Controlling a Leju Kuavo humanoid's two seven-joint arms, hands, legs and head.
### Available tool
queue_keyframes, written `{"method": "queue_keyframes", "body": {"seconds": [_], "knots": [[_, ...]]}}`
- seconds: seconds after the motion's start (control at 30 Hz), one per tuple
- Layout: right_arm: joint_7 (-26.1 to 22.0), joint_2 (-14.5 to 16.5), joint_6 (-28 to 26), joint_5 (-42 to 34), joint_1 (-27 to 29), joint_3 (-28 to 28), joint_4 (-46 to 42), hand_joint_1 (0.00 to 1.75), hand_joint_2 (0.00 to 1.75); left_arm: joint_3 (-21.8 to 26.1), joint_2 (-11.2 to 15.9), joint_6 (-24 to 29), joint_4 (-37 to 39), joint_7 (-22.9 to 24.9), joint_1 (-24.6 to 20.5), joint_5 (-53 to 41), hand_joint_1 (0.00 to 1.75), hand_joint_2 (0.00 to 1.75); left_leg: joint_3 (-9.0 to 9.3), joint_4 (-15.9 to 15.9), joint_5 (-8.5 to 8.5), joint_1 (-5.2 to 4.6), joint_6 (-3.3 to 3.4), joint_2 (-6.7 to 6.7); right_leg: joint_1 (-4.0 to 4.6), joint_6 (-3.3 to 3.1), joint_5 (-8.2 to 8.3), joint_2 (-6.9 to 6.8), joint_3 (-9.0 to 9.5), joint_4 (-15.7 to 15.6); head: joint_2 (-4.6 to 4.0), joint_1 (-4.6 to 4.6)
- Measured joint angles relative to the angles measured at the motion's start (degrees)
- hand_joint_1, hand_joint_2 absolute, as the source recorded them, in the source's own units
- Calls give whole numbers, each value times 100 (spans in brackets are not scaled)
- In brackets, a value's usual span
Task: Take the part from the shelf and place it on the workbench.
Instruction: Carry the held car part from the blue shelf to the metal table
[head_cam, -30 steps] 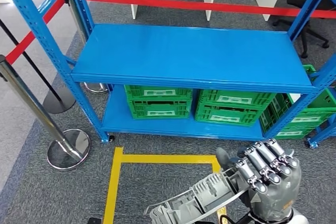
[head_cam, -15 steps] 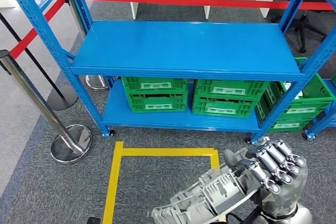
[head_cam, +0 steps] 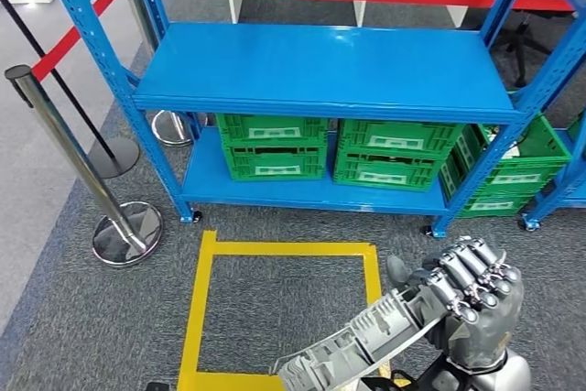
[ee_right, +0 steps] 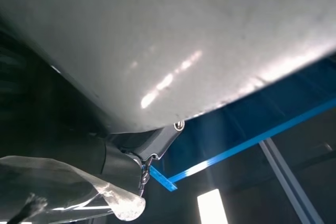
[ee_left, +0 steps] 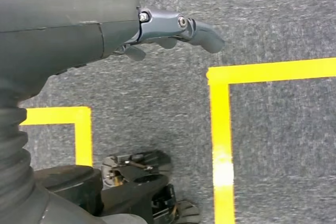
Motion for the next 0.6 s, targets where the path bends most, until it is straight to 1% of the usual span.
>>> {"method": "queue_keyframes", "body": {"seconds": [0.03,0.07,0.1,0.13,0.17,0.2,0.23,0.27,0.3,0.33,0.37,0.4,0.43,0.47,0.5,0.53,0.57,0.6], "knots": [[0,0,0,-2,0,-1,10,175,175,3,-4,-2,1,-1,-4,1,0,175,-74,-21,76,13,33,12,-2,21,-238,11,-76,188,0,8],[0,1,0,-7,0,-1,25,175,175,4,-8,-3,1,-1,-9,0,0,175,-160,-18,145,8,55,18,-2,40,-540,20,-161,491,0,19],[0,0,0,-13,-2,-1,42,175,175,4,-12,-6,1,-1,-10,-1,0,175,-251,-11,214,5,65,21,-2,56,-804,24,-238,851,0,33],[0,-1,0,-21,-2,-2,62,175,175,5,-15,-9,1,-1,-9,-1,0,175,-346,0,280,1,64,25,-3,72,-950,24,-274,1179,0,38],[0,-1,0,-31,-3,-2,84,175,175,5,-17,-11,1,1,-8,-1,0,175,-443,15,344,0,59,29,-4,84,-956,24,-257,1393,0,39],[0,-1,0,-39,-4,-2,105,175,175,6,-17,-13,1,3,-8,-3,0,175,-541,39,403,2,48,33,-6,92,-823,24,-151,1409,0,39],[0,-1,0,-46,-5,-2,124,175,175,7,-19,-15,1,4,-9,-4,0,175,-638,70,455,7,32,35,-11,99,-635,23,52,1227,-1,39],[0,-1,0,-52,-10,-2,139,175,175,7,-20,-16,1,6,-10,-6,0,175,-720,110,502,9,10,33,-21,105,-492,24,336,881,-1,41],[0,-1,0,-57,-18,-2,151,175,175,7,-20,-17,1,7,-10,-8,0,175,-794,162,542,3,-16,29,-28,110,-447,27,668,435,-1,46],[0,-1,0,-63,-26,-2,160,175,175,7,-19,-18,1,8,-10,-9,0,175,-847,204,583,-8,-45,24,-31,95,-489,32,931,50,-1,48],[0,0,0,-68,-31,-3,168,175,175,8,-16,-20,1,8,-10,-11,0,175,-879,235,629,-20,-72,21,-30,73,-563,37,1079,-212,-1,52],[0,1,0,-70,-32,-5,175,175,175,8,-15,-22,1,9,-9,-14,0,175,-904,247,678,-28,-98,19,-18,38,-612,42,1127,-335,-1,54],[0,1,0,-72,-30,-7,183,175,175,10,-12,-25,2,10,-4,-16,0,175,-923,242,732,-27,-127,20,-16,-14,-598,38,1068,-341,-2,53],[0,1,0,-73,-31,-8,191,175,175,11,-10,-28,2,10,-2,-17,0,175,-952,253,721,-17,-157,17,-18,-56,-554,29,998,-327,-2,53],[0,2,0,-76,-33,-10,198,175,175,12,-8,-32,3,11,2,-25,0,175,-990,333,591,-8,-192,12,-21,-104,-498,19,936,-316,-2,46],[0,3,0,-80,-36,-13,205,175,175,13,-6,-35,3,15,6,-35,0,175,-1044,514,358,2,-226,8,-28,-147,-434,6,865,-313,-2,37],[0,4,0,-86,-38,-15,210,175,175,13,-4,-36,3,21,6,-47,0,175,-1105,812,38,11,-257,5,-25,-175,-374,-3,813,-302,-2,28],[0,5,0,-95,-37,-17,216,175,175,13,-1,-36,3,28,5,-62,0,175,-1164,1194,-267,15,-280,4,-18,-196,-318,-8,749,-292,-2,22]]}}
